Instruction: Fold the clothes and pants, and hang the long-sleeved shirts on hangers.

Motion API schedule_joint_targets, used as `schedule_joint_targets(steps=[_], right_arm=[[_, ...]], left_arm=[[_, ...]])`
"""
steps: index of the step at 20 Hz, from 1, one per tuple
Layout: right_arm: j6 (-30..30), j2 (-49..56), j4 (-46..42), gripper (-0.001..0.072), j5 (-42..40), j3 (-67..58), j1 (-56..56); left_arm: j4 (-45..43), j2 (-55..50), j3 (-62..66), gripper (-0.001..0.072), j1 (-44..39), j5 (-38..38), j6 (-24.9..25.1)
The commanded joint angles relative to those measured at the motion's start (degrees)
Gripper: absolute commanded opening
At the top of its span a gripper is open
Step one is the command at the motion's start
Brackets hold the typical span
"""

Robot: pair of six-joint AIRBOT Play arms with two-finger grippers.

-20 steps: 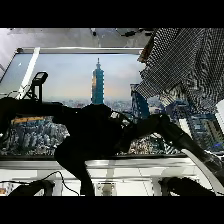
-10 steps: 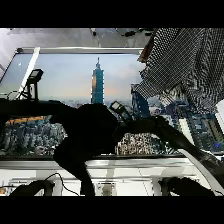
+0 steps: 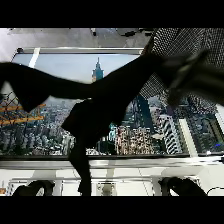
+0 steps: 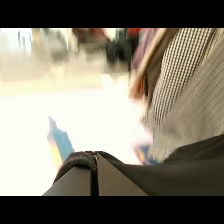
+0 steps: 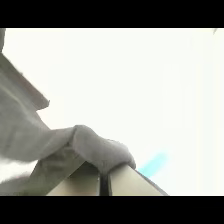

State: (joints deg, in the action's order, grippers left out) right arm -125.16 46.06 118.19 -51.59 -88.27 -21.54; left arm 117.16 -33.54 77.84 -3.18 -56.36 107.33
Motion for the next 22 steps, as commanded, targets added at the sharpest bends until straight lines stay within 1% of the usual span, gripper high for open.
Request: schedule_joint_targets(steps=[1,2,5,6,8,11,14,16,17,18,19,20,21,22], right_arm=[[0.20,-3.15,-3.87,0.0024,-1.18,-9.60,1.18],[0.17,-3.13,-4.83,0.0024,-2.08,-11.28,1.18],[0.28,-3.08,-9.73,0.0024,-2.84,-14.01,1.18],[0.72,-3.06,-9.57,0.0024,-3.61,-14.36,1.18],[1.11,-2.78,-5.73,0.0024,-6.64,-14.36,1.14],[1.14,-0.85,1.73,0.0024,-14.25,-14.34,1.14],[1.14,3.08,10.75,0.0024,-20.24,-14.34,1.11],[1.14,5.99,13.42,0.0024,-19.91,-14.34,1.11],[1.09,7.58,13.16,0.0024,-18.75,-14.34,1.14],[1.07,9.44,11.34,0.0024,-16.81,-14.34,1.14],[1.38,11.87,6.27,0.0024,-13.97,-14.34,1.20],[4.35,14.69,-1.25,0.0024,-10.99,-14.34,1.20],[9.42,17.53,-8.74,0.0024,-8.33,-14.34,1.29],[14.69,20.70,-14.67,0.0024,-6.36,-14.34,2.32]], left_arm=[[-0.22,2.32,7.37,0.0026,0.44,1.05,2.64],[-1.53,2.16,9.07,0.0026,0.44,2.05,3.26],[-9.99,2.12,12.87,0.0026,0.44,7.37,2.80],[-11.04,2.12,13.73,0.0026,0.44,8.87,2.84],[-11.23,2.01,14.01,0.0026,0.44,10.43,2.86],[-13.31,-1.29,14.01,0.0026,0.44,10.32,2.78],[-13.66,-9.01,14.01,0.0026,0.44,10.01,2.34],[-13.64,-16.13,14.01,0.0026,0.44,10.14,0.31],[-13.51,-20.22,14.01,0.0026,0.42,10.58,-0.68],[-12.20,-24.06,14.01,0.0026,0.39,12.13,-0.61],[-9.05,-28.20,14.01,0.0027,0.39,14.51,-0.61],[-4.81,-31.87,14.01,0.0028,0.42,16.48,-0.57],[-0.09,-35.54,14.01,0.0079,0.39,16.92,-0.20],[3.41,-38.62,14.01,0.0273,0.42,15.72,0.04]])
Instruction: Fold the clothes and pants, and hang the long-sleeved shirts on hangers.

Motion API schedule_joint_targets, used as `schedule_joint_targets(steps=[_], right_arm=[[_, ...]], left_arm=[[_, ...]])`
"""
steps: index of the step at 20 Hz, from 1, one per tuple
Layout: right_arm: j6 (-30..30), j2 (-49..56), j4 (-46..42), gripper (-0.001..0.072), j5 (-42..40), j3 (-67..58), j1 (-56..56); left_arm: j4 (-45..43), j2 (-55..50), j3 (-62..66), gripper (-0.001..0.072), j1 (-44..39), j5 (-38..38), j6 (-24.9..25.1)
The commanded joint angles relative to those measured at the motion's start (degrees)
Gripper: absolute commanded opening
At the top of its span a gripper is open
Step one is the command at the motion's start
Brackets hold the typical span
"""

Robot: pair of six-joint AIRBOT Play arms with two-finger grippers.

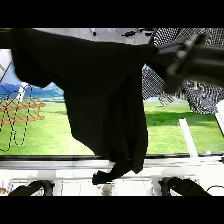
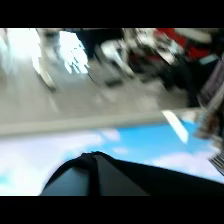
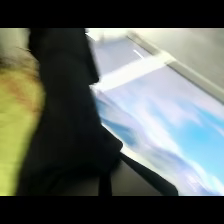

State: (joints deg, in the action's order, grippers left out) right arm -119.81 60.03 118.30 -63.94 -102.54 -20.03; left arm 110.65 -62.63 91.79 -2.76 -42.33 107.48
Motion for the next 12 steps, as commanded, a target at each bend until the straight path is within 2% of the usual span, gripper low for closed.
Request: schedule_joint_targets(steps=[1,2,4,5,8,10,12], right_arm=[[13.77,9.62,-17.03,0.0024,6.97,-0.07,2.58],[17.46,12.55,-16.87,0.0024,7.08,-0.07,5.14],[23.56,17.35,-16.09,0.0024,6.05,-0.07,9.94],[25.14,19.34,-15.74,0.0024,5.03,-0.07,11.85],[25.18,23.34,-13.53,0.0024,2.03,-0.07,14.45],[25.07,24.72,-13.46,0.0024,1.92,-0.07,14.34],[25.05,25.40,-13.18,0.0024,1.95,-0.07,14.27]], left_arm=[[12.15,-12.46,0.07,0.0539,0.00,-1.11,-0.15],[13.35,-14.86,0.04,0.0614,0.00,-5.42,-0.48],[14.51,-17.77,0.04,0.0614,-0.17,-15.41,0.00],[15.19,-18.43,0.02,0.0614,-0.90,-20.83,2.12],[21.49,-18.56,-0.52,0.0613,-6.25,-32.72,9.18],[22.71,-18.58,-1.29,0.0609,-12.48,-33.92,10.03],[22.43,-19.26,-2.14,0.0607,-20.41,-31.87,12.59]])
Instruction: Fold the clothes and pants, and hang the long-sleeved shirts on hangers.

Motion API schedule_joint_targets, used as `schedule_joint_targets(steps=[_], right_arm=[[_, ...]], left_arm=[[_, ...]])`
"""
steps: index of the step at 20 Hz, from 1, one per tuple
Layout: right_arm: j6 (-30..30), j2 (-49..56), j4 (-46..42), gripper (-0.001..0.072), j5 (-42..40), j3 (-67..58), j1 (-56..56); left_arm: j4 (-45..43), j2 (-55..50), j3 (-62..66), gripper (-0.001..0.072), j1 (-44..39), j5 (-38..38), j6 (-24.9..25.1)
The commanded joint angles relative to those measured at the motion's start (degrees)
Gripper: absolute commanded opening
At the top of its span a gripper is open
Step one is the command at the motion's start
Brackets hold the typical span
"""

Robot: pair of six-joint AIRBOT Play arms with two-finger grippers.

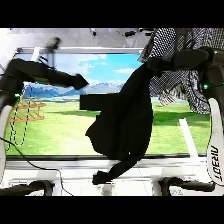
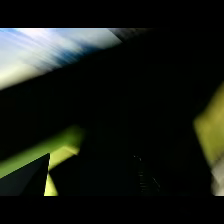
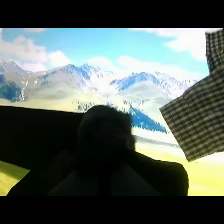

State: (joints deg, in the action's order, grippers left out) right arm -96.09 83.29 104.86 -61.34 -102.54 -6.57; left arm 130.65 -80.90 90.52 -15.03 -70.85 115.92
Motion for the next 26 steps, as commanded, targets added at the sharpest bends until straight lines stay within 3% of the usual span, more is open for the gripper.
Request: schedule_joint_targets(steps=[1,4,10,22,23,25,26], right_arm=[[1.33,2.25,0.04,0.0024,-0.63,-0.07,0.81],[1.31,2.25,-0.98,0.0024,-0.87,-0.07,0.87],[1.27,2.25,-1.01,0.0024,-1.38,-0.07,0.85],[0.42,2.25,-1.20,0.0024,-1.46,-0.07,0.85],[0.42,2.25,-1.18,0.0024,-1.46,-0.07,0.85],[0.42,2.25,-1.18,0.0024,-1.57,-0.07,0.85],[0.42,2.25,-1.18,0.0024,-1.77,-0.07,0.85]], left_arm=[[1.53,-1.92,-0.92,0.0599,-12.39,-1.95,4.57],[-1.75,-6.80,-0.92,0.0598,-22.99,0.63,3.67],[-18.18,-18.64,-0.92,0.0598,-35.82,-0.26,-6.54],[-8.72,-21.29,-0.87,0.0595,-38.51,-1.73,-6.23],[-9.18,-21.57,-0.87,0.0479,-38.60,-1.70,-6.23],[-12.85,-22.51,-0.87,0.0031,-38.77,-1.49,-6.23],[-16.22,-22.86,-0.87,0.0027,-38.77,-1.22,-6.51]])
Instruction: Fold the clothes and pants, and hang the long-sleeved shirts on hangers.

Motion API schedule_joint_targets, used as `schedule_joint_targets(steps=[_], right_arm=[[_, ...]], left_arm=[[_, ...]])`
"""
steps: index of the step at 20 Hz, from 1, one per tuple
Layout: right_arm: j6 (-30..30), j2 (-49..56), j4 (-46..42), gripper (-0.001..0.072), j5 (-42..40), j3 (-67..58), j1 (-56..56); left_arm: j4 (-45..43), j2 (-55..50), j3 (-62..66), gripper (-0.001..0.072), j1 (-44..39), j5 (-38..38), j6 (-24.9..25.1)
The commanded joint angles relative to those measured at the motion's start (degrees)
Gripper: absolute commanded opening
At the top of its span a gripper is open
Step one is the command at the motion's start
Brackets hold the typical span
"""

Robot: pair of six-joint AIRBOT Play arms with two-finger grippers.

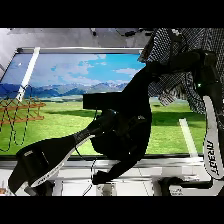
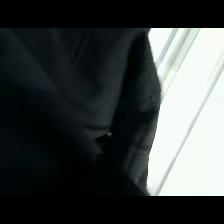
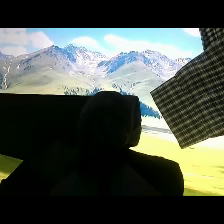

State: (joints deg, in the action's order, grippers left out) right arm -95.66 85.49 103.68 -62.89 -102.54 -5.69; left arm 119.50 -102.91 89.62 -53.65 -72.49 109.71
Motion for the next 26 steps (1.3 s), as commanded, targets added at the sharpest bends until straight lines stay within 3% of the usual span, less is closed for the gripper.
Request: schedule_joint_targets(steps=[1,4,8,13,16,20,22,26], right_arm=[[-0.02,0.00,0.00,0.0024,-0.72,-0.07,0.00],[-1.64,-0.70,-0.11,0.0025,-3.15,-0.09,0.00],[-6.10,-4.83,-0.35,0.0025,-9.84,-0.68,0.00],[-13.62,-16.46,10.03,0.0024,-19.78,-0.68,-1.46],[-16.37,-24.13,10.23,0.0024,-20.52,-0.68,-7.02],[-16.20,-30.16,10.21,0.0026,-19.34,-0.68,-13.05],[-15.89,-30.36,9.90,0.0026,-19.45,-0.66,-14.01],[-14.38,-25.05,4.31,0.0026,-19.15,0.72,-13.97]], left_arm=[[-8.70,-0.87,0.02,0.0026,-0.09,0.37,-0.92],[-16.83,3.41,0.02,0.0026,2.43,-3.15,-1.77],[-22.34,19.39,0.04,0.0025,10.84,-3.82,-1.75],[-26.58,42.16,0.28,0.0025,28.89,-0.92,-1.70],[-27.96,50.18,3.43,0.0024,41.64,2.99,-1.66],[-27.32,50.62,10.47,0.0024,51.25,3.23,0.35],[-26.47,48.70,10.80,0.0024,51.67,2.82,0.42],[-16.90,38.12,10.78,0.0025,51.67,1.36,1.66]])
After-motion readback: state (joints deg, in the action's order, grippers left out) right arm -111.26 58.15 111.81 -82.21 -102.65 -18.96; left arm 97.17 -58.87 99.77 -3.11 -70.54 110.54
